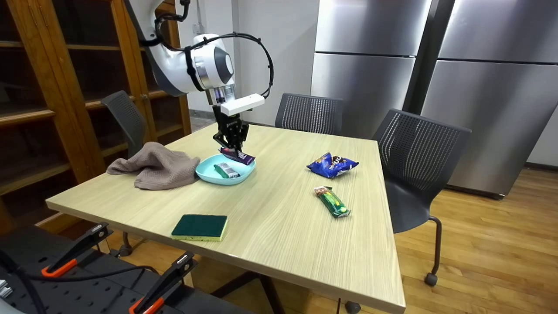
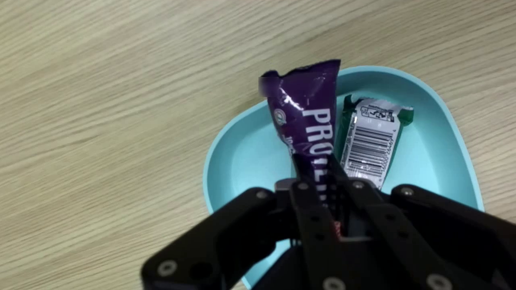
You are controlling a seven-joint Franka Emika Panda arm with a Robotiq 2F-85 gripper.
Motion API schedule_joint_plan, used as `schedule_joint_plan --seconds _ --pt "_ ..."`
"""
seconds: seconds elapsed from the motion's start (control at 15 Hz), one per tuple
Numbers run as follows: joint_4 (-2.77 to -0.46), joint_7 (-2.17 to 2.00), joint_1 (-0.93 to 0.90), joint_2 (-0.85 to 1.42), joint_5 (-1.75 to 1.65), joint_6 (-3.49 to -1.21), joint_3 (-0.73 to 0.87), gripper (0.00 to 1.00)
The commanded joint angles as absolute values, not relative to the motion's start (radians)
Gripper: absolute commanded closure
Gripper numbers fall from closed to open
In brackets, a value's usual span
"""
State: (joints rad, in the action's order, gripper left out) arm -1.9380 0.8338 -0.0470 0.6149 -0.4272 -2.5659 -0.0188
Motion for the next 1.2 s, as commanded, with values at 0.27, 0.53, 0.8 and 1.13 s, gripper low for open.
schedule_joint_plan --seconds 0.27,0.53,0.8,1.13 --pt "-1.888 0.812 -0.073 0.636 -0.463 -2.540 -0.013 0.61" --pt "-1.926 0.816 -0.085 0.606 -0.520 -2.570 -0.003 0.31" --pt "-1.988 0.844 -0.051 0.551 -0.515 -2.584 -0.016 0.02" --pt "-2.131 0.853 0.032 0.442 -0.461 -2.627 -0.023 0.00"
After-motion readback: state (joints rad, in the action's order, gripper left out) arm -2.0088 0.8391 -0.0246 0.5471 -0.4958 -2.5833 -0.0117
